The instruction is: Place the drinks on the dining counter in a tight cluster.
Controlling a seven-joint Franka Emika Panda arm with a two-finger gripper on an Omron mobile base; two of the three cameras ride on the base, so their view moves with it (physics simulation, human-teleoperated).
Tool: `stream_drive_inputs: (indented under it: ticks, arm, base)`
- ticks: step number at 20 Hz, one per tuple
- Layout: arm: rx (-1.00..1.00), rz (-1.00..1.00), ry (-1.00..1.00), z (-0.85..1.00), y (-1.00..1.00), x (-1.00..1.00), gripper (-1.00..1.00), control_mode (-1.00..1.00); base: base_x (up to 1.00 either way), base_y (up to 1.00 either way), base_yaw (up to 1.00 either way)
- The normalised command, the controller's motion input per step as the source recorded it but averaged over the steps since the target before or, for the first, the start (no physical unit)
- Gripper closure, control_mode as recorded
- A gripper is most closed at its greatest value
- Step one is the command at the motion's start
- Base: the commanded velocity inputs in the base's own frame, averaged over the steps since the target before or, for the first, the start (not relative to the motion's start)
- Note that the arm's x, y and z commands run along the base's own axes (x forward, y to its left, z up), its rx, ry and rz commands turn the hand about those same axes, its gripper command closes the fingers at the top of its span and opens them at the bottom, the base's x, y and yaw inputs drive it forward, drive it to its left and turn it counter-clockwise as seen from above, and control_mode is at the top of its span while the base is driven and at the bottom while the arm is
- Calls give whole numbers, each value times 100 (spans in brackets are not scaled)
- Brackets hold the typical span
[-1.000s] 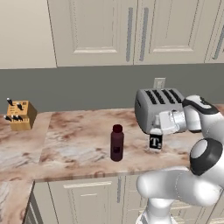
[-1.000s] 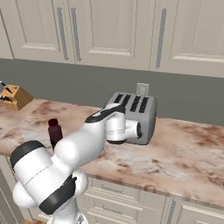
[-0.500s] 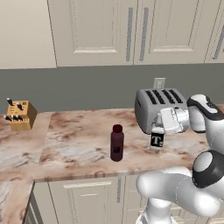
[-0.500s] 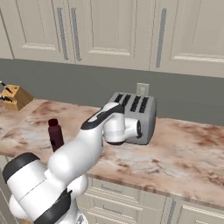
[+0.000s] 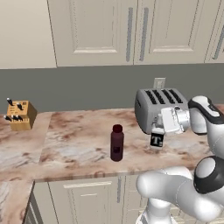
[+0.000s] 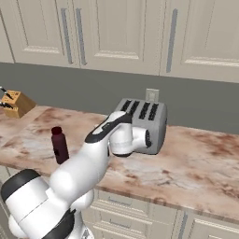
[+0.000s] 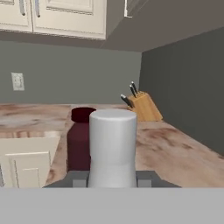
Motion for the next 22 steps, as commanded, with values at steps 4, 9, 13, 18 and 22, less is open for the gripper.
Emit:
stream_drive_inputs:
  ticks: [4, 9, 13, 18, 22]
  arm:
    - [0, 0, 0, 0, 0, -4, 100, -100]
    - [0, 1, -2, 0, 0, -7, 100, 100]
    - [0, 0, 0, 0, 0, 0, 100, 100]
    - [0, 0, 0, 0, 0, 0, 100, 100]
    - [0, 0, 0, 0, 0, 0, 100, 100]
  base:
    - [0, 0, 0]
    - [-47, 0, 1]
    - [-72, -4, -1]
    - [-73, -4, -13]
    - [-47, 5, -46]
